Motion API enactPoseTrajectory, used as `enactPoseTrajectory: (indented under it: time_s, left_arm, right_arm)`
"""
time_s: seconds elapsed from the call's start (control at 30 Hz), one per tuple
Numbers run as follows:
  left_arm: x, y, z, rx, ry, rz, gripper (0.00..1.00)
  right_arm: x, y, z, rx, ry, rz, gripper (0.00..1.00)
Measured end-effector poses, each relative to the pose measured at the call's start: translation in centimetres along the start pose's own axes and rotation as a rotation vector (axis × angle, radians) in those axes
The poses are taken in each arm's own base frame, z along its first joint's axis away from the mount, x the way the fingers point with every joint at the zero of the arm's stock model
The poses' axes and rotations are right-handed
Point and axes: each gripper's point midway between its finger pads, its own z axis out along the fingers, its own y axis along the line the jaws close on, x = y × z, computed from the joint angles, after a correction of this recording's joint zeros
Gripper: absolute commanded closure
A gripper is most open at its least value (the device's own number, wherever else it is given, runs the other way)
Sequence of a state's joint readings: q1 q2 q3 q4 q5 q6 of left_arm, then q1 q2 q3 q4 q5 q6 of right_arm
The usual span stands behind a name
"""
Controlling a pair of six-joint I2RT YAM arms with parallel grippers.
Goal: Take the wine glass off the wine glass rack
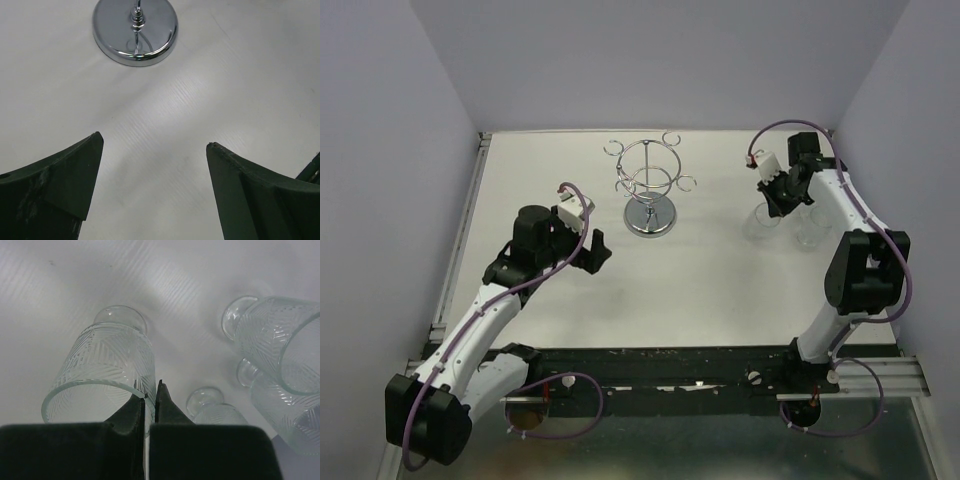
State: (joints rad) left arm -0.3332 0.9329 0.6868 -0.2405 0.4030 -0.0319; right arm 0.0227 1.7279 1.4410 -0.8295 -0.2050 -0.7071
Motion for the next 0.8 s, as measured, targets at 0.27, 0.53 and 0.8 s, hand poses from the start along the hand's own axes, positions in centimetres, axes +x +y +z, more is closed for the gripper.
enactPoseTrajectory:
  time_s: [0.27,0.53,0.8]
  left_arm:
    - [0.4,2.1,-0.5,-0.083,0.026,0.064,0.01]
    - [-0.3,3.1,-0.7,-0.117,0.019,0.104,0.01]
    - [-0.6,3.4,-0.7,-0.123,0.017,0.111,0.01]
  right_arm:
    - [3.2,-1.7,1.0,0.003,0.094,0.071,0.94]
    - [3.6,-2.4,0.9,0.014,0.103,0.088,0.71]
    - [3.4,-2.5,0.8,0.025,0.1,0.109,0.13]
